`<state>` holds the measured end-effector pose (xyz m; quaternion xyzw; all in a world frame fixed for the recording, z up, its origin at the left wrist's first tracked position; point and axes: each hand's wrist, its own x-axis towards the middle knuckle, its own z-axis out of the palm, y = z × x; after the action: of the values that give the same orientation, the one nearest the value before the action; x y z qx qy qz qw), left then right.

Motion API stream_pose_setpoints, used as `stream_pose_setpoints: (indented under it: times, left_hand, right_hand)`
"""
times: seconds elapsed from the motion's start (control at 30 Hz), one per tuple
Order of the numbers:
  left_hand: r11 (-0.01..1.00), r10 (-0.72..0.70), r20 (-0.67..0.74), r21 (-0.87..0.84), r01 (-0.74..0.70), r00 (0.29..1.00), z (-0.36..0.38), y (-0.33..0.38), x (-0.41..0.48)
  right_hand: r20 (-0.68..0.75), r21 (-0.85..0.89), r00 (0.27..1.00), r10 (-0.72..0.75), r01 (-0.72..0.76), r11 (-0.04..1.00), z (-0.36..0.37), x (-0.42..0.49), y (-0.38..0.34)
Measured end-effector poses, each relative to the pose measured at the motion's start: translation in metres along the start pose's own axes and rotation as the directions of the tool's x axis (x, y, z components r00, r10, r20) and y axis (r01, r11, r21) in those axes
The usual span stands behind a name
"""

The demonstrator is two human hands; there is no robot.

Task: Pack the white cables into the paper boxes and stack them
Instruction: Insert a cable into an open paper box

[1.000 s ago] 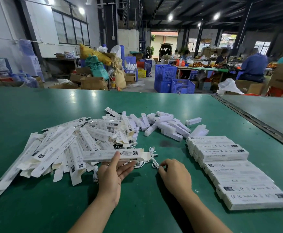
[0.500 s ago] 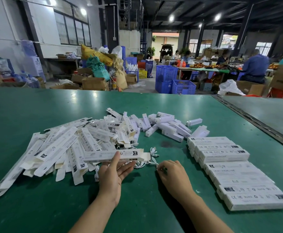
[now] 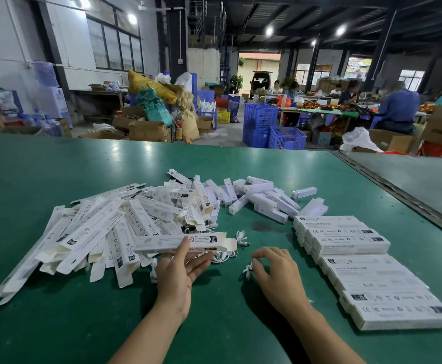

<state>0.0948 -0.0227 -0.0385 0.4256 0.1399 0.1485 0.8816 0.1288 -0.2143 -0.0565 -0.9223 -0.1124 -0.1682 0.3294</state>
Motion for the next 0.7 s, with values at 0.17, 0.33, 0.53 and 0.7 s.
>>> stream_pose_setpoints:
  times: [0.17,0.33,0.53,0.7]
  left_hand:
    - [1.000,0.006,0.002,0.006,-0.006,1.000,0.001,0.000,0.000]
    - [1.000,0.004,0.000,0.005,-0.004,1.000,0.001,0.000,0.001]
    - [1.000,0.006,0.003,0.006,-0.006,1.000,-0.001,-0.001,0.002]
    - [1.000,0.001,0.002,0.003,-0.001,1.000,-0.002,-0.001,0.002]
  right_hand:
    - [0.141,-0.120,0.990,-0.007,0.024,0.992,0.003,-0.003,-0.005]
    - [0.235,-0.134,0.972,-0.024,0.057,0.989,0.001,0.000,-0.003]
    - [0.222,-0.103,0.972,0.076,-0.054,0.993,0.001,0.001,0.004]
    - [0.182,-0.108,0.978,0.102,-0.083,0.991,-0.007,0.006,0.006]
